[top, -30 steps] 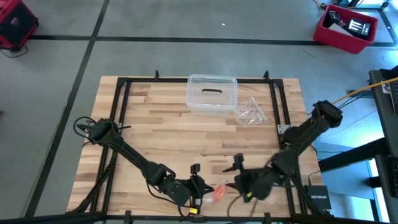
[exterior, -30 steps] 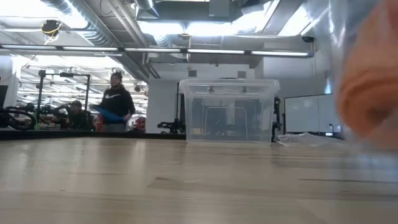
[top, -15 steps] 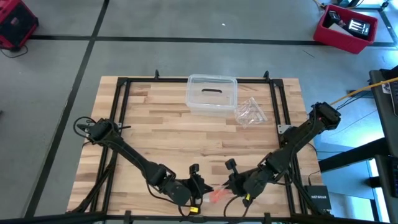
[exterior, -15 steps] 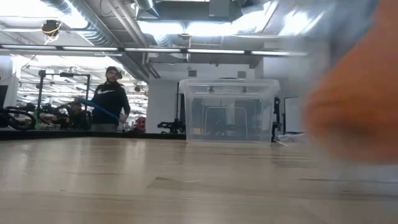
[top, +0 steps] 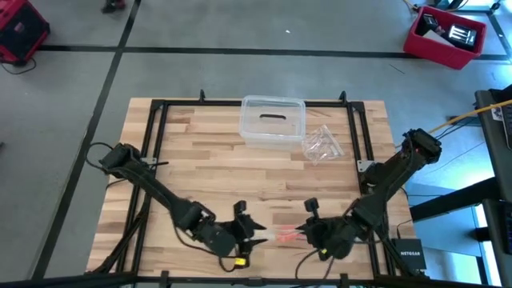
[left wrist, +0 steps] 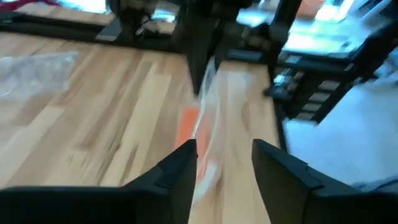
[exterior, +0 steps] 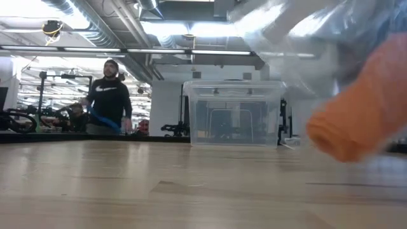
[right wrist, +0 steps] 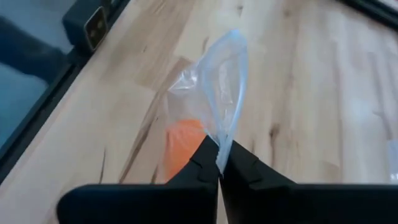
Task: Roll bandage
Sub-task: Close the transparent zip bag
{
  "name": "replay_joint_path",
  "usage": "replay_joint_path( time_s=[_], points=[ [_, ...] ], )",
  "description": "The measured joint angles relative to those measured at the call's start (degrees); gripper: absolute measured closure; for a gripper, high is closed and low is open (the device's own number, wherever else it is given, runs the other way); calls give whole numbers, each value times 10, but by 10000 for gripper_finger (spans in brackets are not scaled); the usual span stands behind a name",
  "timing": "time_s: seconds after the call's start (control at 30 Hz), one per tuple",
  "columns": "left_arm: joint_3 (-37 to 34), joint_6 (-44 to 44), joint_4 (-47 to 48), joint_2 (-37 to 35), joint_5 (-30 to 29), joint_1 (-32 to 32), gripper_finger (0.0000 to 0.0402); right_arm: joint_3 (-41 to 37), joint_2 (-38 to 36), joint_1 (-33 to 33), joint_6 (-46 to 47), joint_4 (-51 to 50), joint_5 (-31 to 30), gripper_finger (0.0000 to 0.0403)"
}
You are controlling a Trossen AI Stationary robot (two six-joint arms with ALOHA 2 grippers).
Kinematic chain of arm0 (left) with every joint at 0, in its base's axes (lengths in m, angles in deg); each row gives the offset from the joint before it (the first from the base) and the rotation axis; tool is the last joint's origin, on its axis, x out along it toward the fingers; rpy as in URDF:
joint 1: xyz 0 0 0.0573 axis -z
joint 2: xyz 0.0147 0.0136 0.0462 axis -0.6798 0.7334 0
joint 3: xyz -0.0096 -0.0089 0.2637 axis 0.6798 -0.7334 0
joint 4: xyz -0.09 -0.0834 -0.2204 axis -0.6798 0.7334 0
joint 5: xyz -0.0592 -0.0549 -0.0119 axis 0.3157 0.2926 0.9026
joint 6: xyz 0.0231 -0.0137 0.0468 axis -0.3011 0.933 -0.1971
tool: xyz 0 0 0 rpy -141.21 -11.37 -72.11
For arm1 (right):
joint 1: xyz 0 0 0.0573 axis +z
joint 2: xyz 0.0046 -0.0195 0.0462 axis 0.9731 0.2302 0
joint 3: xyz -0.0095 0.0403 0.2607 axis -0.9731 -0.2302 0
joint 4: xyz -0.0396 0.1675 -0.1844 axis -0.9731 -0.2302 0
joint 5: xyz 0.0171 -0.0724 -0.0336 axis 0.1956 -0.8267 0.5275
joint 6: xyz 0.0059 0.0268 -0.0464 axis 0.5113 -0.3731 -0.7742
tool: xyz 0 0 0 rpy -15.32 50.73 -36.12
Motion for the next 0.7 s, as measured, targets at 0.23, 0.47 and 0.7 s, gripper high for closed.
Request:
replay_joint_path(
  time_s=[0.23,0.47,0.7],
  points=[
    [-42,57,28,8,-85,37,247,-87,0,44,97,95,-90,398],
    [-108,98,-44,48,-85,16,247,-123,0,58,135,159,-100,400],
    [-110,84,-68,62,-47,-26,247,-123,0,57,133,158,-99,401]
  ],
)
